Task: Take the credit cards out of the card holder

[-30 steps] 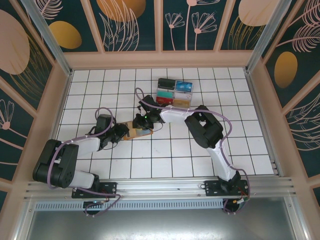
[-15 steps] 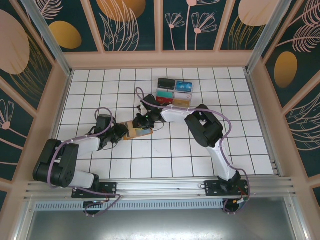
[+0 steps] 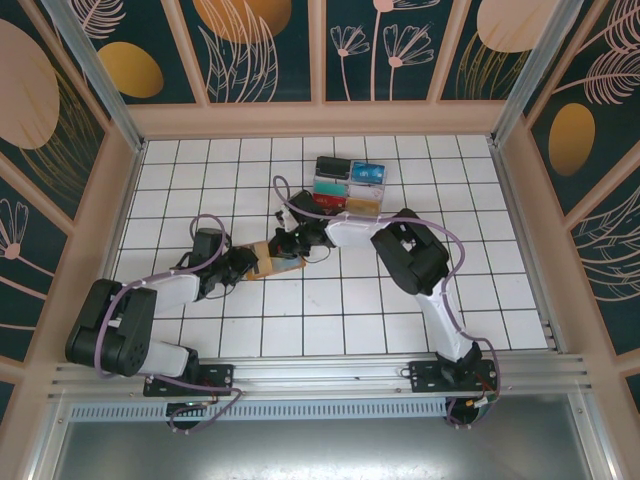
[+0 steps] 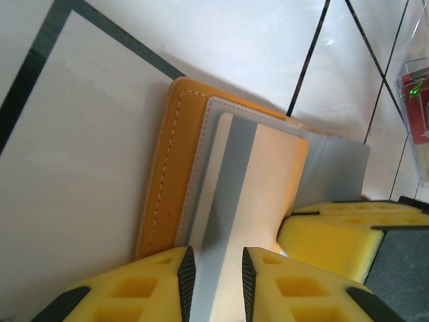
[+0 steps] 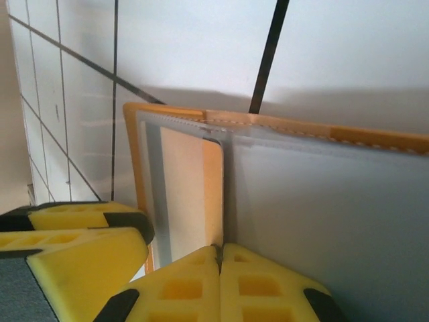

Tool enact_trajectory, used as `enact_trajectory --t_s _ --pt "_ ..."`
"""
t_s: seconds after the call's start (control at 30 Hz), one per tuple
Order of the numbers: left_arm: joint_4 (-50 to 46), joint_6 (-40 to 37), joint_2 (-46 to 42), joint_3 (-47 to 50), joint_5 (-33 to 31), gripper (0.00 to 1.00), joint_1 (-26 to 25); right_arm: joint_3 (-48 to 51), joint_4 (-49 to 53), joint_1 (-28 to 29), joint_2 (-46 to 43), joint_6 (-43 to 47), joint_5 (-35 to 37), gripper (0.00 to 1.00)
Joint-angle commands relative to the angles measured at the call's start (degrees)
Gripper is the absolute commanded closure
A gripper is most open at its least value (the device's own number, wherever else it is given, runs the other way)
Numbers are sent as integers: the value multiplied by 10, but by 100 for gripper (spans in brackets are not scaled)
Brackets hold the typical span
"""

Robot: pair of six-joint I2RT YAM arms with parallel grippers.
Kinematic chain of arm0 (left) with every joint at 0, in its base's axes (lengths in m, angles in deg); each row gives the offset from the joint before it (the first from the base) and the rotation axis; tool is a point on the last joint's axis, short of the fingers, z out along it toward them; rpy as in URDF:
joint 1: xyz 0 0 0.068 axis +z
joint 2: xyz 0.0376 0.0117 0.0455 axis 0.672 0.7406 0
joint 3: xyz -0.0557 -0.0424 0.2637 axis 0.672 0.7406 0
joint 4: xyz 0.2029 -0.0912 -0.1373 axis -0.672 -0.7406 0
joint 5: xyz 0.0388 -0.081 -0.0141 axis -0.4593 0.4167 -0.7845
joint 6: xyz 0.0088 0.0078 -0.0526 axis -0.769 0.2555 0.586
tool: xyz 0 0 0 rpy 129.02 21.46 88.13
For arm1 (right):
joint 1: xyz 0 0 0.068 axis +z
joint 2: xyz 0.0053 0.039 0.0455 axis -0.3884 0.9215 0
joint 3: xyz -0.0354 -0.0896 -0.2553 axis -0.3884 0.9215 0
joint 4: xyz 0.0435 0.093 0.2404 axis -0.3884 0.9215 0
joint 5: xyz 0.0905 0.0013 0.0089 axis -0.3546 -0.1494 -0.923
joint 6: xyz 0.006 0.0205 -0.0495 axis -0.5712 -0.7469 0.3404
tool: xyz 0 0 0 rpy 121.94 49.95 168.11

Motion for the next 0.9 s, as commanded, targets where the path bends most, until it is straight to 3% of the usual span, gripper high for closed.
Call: enact_trajectory --t_s 0.0,0.23,0.5,0.87 --pt "-63 -22 -21 -13 -15 66 -1 36 -11 -5 -45 19 -16 100" --pt "-60 -32 -50 -31 5 68 0 59 11 -18 -62 44 -8 100" --pt "11 -22 -1 -34 75 77 -2 45 16 -17 -50 45 -6 100" --pt "-14 -30 54 -39 35 86 -3 37 40 -18 -41 57 8 100"
